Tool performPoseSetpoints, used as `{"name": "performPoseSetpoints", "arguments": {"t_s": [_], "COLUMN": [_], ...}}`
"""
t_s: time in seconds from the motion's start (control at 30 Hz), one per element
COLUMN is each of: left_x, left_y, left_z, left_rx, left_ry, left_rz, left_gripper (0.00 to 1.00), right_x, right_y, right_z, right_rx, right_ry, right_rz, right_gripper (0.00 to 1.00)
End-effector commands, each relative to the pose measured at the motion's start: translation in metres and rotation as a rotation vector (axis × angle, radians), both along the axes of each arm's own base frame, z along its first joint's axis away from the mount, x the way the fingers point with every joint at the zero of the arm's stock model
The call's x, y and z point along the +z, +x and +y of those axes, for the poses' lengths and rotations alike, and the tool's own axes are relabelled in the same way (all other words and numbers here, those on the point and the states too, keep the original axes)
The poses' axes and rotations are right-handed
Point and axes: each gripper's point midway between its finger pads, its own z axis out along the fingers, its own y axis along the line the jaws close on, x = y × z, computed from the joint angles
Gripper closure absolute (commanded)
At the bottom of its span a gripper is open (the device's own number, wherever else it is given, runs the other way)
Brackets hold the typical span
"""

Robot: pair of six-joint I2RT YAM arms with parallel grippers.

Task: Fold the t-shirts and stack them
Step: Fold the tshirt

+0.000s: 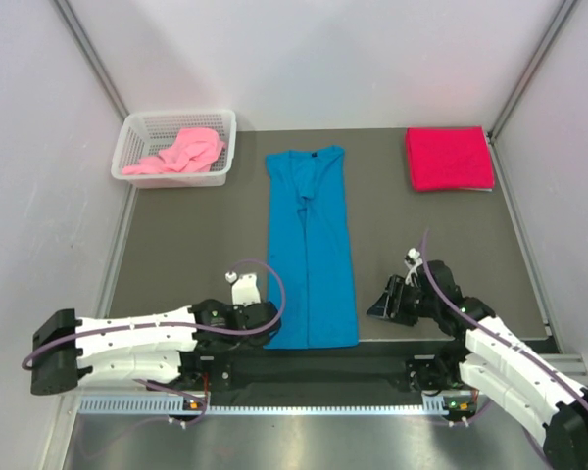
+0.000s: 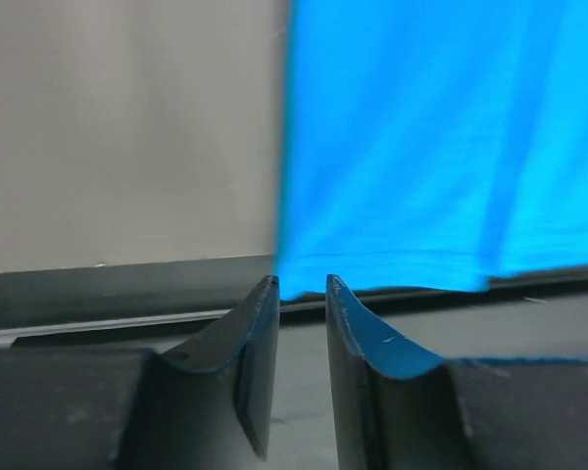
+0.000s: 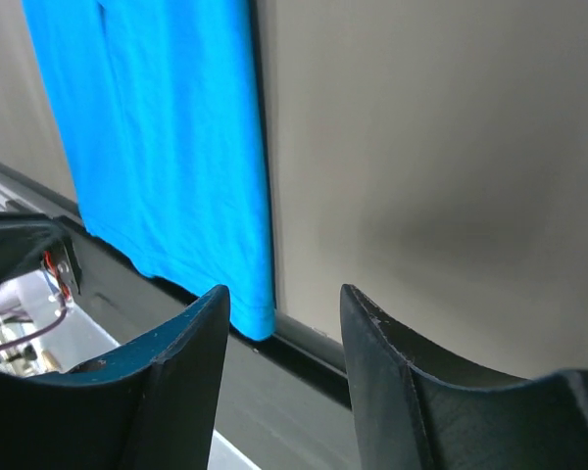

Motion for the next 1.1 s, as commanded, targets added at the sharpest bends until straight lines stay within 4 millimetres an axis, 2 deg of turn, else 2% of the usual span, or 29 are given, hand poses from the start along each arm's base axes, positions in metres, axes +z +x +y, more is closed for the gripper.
{"name": "performPoseSetpoints", "arguments": {"t_s": [0.0,0.1,0.23,0.33,0.5,0.6,0.8,0.93,1.07], "left_x": [0.045,0.058,0.060,0.054,0.039,0.022,0.006,0.001,-0.011], "left_y": [0.019,0.023,0.020,0.018,0.010,-0.001,-0.010,-0.008,-0.012], "left_z": [-0.019,-0.033,-0.048,-0.039,-0.012,-0.001,0.001,0.002,-0.002], "left_rx": [-0.043,-0.097,-0.156,-0.131,-0.081,-0.038,-0.022,-0.025,-0.024], "left_ry": [-0.069,-0.123,-0.241,-0.271,-0.281,-0.315,-0.364,-0.318,-0.303], "left_rz": [-0.123,-0.167,-0.195,-0.198,-0.165,-0.106,-0.063,-0.063,-0.022], "left_gripper": [0.68,0.66,0.65,0.63,0.62,0.57,0.53,0.48,0.46], "right_x": [-0.001,0.000,-0.005,-0.008,-0.011,-0.010,-0.016,-0.025,-0.024], "right_y": [-0.002,-0.010,-0.018,-0.027,-0.040,-0.045,-0.049,-0.054,-0.052], "right_z": [0.008,0.018,0.021,0.026,0.030,0.032,0.034,0.035,0.039], "right_rx": [-0.030,-0.029,-0.006,0.018,0.025,0.023,-0.013,-0.020,-0.025], "right_ry": [0.036,0.065,0.033,0.033,0.010,0.016,0.055,0.048,0.047], "right_rz": [0.014,0.026,0.029,0.046,0.083,0.079,0.107,0.150,0.146], "right_gripper": [0.50,0.50,0.50,0.49,0.49,0.49,0.50,0.52,0.52]}}
